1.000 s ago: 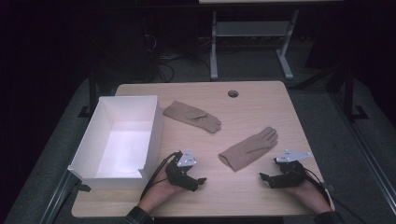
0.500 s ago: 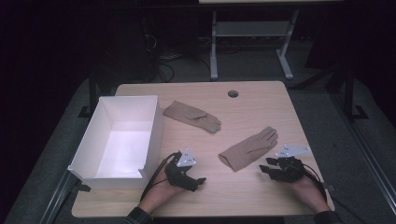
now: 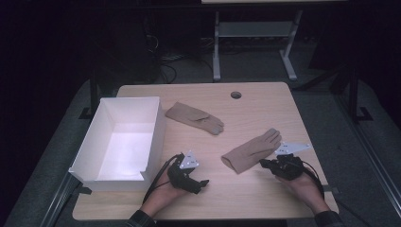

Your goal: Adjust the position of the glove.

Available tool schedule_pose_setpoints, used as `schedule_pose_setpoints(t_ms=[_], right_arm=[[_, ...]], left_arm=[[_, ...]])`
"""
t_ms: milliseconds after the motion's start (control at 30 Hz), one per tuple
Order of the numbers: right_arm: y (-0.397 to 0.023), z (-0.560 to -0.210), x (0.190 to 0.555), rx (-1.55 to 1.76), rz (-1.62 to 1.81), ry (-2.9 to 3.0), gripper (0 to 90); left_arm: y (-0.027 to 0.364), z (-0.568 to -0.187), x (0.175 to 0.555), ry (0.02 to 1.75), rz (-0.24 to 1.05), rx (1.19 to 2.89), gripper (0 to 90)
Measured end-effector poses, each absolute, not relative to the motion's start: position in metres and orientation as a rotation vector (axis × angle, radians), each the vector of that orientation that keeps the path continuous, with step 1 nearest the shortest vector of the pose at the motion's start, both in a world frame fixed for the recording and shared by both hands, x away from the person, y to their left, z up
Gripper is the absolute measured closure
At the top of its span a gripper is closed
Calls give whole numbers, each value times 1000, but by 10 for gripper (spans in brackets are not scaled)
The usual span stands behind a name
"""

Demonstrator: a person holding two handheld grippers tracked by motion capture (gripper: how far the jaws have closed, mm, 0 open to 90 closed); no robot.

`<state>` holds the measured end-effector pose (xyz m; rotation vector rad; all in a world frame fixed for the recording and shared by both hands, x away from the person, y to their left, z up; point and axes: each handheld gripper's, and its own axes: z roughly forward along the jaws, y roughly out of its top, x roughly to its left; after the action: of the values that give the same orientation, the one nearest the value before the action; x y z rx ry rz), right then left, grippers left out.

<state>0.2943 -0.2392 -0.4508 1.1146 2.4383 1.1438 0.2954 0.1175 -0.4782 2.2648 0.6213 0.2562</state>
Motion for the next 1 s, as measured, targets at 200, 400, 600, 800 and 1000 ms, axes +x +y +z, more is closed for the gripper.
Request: schedule_pose_setpoints(t_ms=[200, 400, 600, 800, 1000], right_arm=[[-231, -449, 304, 1090, 1167, 2437, 900], [-220, -449, 311, 1055, 1178, 2466, 900], [-211, -447, 317, 1034, 1197, 2471, 900], [-201, -448, 325, 1024, 1212, 2483, 900], [-183, -453, 330, 1010, 1204, 2519, 900]], left_arm=[[117, -478, 295, 621, 256, 2266, 124], [117, -478, 295, 625, 255, 2267, 125], [118, -478, 295, 631, 257, 2264, 125], [117, -478, 295, 632, 259, 2263, 125], [117, -478, 295, 632, 258, 2263, 125]])
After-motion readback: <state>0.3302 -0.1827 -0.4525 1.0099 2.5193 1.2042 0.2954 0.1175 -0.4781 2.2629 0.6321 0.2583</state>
